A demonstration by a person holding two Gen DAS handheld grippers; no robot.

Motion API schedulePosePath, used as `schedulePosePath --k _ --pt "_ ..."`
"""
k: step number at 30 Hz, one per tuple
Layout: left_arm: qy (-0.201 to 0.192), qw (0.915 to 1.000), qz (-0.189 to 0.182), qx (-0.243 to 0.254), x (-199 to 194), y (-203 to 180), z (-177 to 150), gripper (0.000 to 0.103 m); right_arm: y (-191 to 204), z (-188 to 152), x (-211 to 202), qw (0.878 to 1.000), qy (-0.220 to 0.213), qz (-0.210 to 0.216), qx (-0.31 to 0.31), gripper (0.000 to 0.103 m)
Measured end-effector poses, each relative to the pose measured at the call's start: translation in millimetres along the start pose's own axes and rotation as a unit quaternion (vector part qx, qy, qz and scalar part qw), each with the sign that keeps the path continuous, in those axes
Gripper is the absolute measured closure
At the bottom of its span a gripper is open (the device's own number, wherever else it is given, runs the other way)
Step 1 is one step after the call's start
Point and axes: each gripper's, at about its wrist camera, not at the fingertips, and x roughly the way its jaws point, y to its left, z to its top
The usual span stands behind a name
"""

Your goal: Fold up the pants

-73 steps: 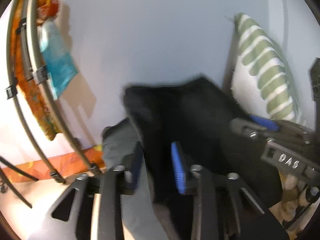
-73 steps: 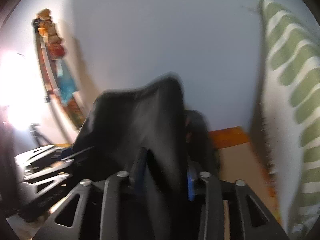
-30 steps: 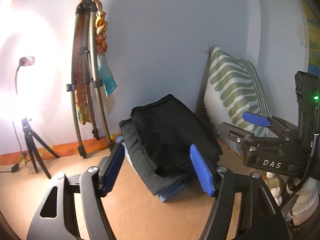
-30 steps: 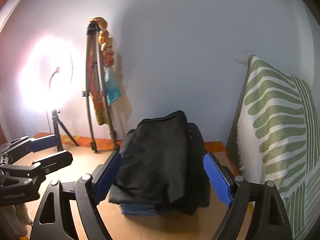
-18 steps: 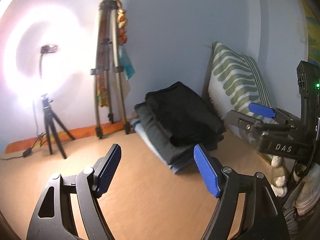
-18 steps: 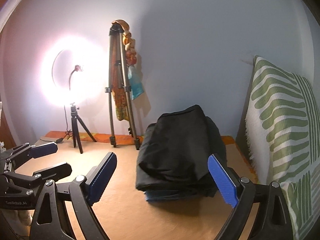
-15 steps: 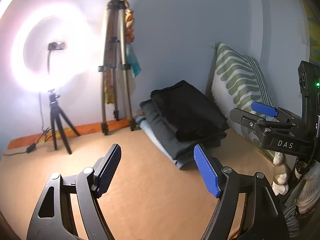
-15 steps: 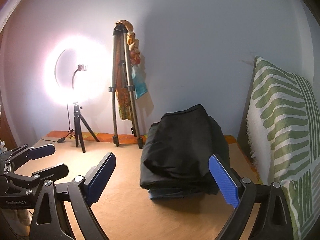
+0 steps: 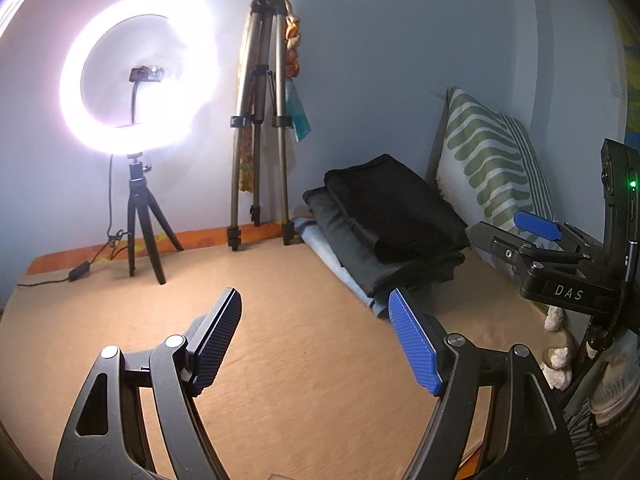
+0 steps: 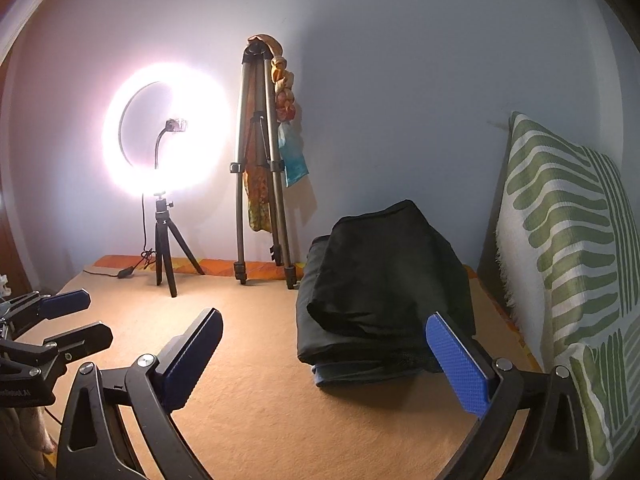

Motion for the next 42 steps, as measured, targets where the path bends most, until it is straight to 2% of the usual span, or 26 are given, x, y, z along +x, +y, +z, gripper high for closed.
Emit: schedulePosePath --k 14,21,27,42 --pt "0.016 0.9996 0.021 -0.004 1 4 -6 0.02 0 -13 9 1.0 0.017 -0.011 -0.006 0.0" --pt "0.013 0.9995 0.029 0.007 0 -3 -7 0.008 -3 -13 7 1.0 0.016 -0.012 -0.001 0.0" --pt "0.006 0.9995 0.031 0.009 -3 -4 -5 0.003 -3 -13 5 1.0 0.014 -0.01 -0.001 0.0" --pt "0.01 0.9991 0.04 0.011 -4 -5 -6 0.001 4 -14 7 1.0 0.019 -0.004 -0.007 0.0"
